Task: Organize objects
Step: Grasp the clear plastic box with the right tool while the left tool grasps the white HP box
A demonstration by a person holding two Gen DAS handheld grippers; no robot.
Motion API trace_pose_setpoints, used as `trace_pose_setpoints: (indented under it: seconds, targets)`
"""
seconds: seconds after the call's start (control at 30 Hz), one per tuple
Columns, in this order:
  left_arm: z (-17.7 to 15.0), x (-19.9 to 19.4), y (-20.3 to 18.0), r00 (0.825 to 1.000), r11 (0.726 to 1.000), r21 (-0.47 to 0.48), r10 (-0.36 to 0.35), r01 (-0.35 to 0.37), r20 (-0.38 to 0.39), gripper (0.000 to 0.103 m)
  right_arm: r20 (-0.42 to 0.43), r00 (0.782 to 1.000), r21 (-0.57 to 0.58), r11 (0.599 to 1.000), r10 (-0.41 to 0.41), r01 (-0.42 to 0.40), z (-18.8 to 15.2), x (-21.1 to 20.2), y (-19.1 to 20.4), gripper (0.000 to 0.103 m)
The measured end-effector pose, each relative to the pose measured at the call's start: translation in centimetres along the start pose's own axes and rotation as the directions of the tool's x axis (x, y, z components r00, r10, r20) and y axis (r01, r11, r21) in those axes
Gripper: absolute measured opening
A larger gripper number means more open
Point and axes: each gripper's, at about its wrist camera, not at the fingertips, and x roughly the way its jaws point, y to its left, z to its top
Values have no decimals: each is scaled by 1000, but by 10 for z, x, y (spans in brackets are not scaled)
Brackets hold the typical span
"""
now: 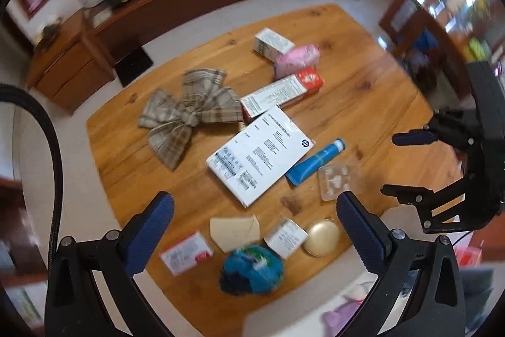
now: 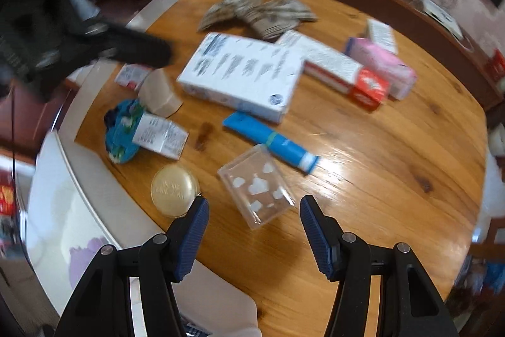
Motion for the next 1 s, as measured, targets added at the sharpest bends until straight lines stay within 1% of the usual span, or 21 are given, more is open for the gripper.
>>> trace_pose_setpoints:
  seconds: [0.17,0.3,0.5,0.77,0.8,0.93,1.0]
  targets:
    - [12,35,-7,999,993,117,12,-8,-34,103,-34,999,-78,997,-31,28,3,22,9,61]
    - [18,60,-11,997,982,186,38,-26,-63,103,-30,998,-121,991,-55,51,5,33,12,61]
    - [21,82,-9,994,972,232,67,-45,-88,103,-19,999,-140,990,-27,24,6,41,12,61]
    - [26,97,-3,993,967,254,39,-9,-115,103,-35,999,-167,985,-35,28,0,54,12,61]
    - [26,100,-4,992,963,268,40,-7,-120,103,-31,999,-171,985,-33,27,-1,55,13,60]
    - [28,113,-10,988,943,333,64,-12,-144,103,0,999,-174,984,-39,38,-2,55,14,53]
    - [28,118,-13,985,934,356,70,-9,-158,103,10,999,-167,985,-36,37,-3,55,14,52]
